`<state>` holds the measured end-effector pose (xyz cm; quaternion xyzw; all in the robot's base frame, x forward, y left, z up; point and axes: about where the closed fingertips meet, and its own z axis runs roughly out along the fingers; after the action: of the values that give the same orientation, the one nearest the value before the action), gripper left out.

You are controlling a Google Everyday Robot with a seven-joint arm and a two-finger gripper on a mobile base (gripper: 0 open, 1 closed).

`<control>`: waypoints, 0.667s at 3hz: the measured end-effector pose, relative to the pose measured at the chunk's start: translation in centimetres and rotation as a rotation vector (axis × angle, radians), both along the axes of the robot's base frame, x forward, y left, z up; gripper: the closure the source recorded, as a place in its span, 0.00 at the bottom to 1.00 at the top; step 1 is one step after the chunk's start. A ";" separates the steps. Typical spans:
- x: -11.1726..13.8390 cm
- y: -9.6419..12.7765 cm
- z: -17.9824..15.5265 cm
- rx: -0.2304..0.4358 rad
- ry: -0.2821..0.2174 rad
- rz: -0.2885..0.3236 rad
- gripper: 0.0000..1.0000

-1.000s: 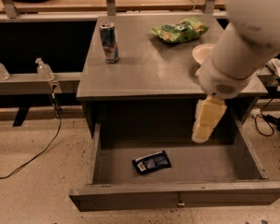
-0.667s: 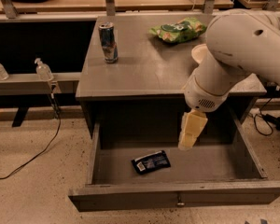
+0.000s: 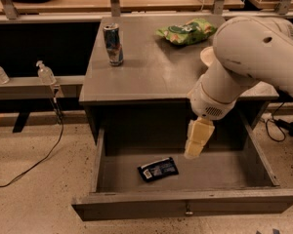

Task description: Pick rxbar blueberry from top drawer and place on counter

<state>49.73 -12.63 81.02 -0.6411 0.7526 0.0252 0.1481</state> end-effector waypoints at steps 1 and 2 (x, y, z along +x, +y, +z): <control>-0.2 0.9 -1.5 0.032 -0.008 0.048 0.00; -0.4 1.9 -4.0 0.019 -0.037 0.218 0.01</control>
Offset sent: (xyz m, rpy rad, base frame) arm -0.0080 0.0234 -0.0588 0.0098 -0.0611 0.3452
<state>49.30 -10.70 76.99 -0.7180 0.6754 0.0364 0.1644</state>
